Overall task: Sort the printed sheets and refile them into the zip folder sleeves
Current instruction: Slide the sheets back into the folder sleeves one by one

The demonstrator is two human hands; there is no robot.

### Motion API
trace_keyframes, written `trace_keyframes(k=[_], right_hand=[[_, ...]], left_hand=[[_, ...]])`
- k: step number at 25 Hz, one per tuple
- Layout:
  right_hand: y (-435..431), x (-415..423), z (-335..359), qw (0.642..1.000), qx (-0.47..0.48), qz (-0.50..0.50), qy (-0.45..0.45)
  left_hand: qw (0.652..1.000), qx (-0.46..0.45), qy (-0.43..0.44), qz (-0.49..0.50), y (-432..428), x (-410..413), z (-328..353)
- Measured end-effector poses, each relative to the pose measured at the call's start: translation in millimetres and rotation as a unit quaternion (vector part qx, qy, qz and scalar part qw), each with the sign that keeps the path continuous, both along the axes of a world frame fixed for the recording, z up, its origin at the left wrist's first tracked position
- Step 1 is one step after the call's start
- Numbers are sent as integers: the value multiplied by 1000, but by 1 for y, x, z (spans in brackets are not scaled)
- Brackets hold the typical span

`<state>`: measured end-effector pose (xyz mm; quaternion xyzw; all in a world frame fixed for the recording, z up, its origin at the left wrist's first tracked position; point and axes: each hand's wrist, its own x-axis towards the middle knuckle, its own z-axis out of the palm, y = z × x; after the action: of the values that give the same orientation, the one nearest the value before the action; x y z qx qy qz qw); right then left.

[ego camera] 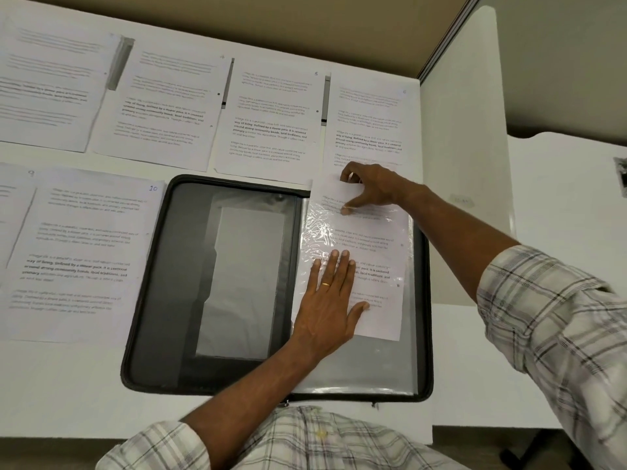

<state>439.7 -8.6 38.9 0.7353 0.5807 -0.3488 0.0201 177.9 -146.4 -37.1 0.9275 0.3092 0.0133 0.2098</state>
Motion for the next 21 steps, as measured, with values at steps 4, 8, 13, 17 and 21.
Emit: trace_keyframes(k=[4,8,13,17,21], right_hand=[[4,-4,-3,999,-8,31,-27],[3,-4,-5,998,3,55,-23],[14,9,13,993,25,25,115],[21,5,21,988,-18,47,145],[25,8,20,987,-54,41,147]], left_hand=[[1000,2,1,2,1,1,2],[1000,1,-19,6,4,-1,7],[1000,16,-10,0,8,-17,13],[1000,13,5,-6,5,-25,10],[1000,8,8,-3,2,-22,9]])
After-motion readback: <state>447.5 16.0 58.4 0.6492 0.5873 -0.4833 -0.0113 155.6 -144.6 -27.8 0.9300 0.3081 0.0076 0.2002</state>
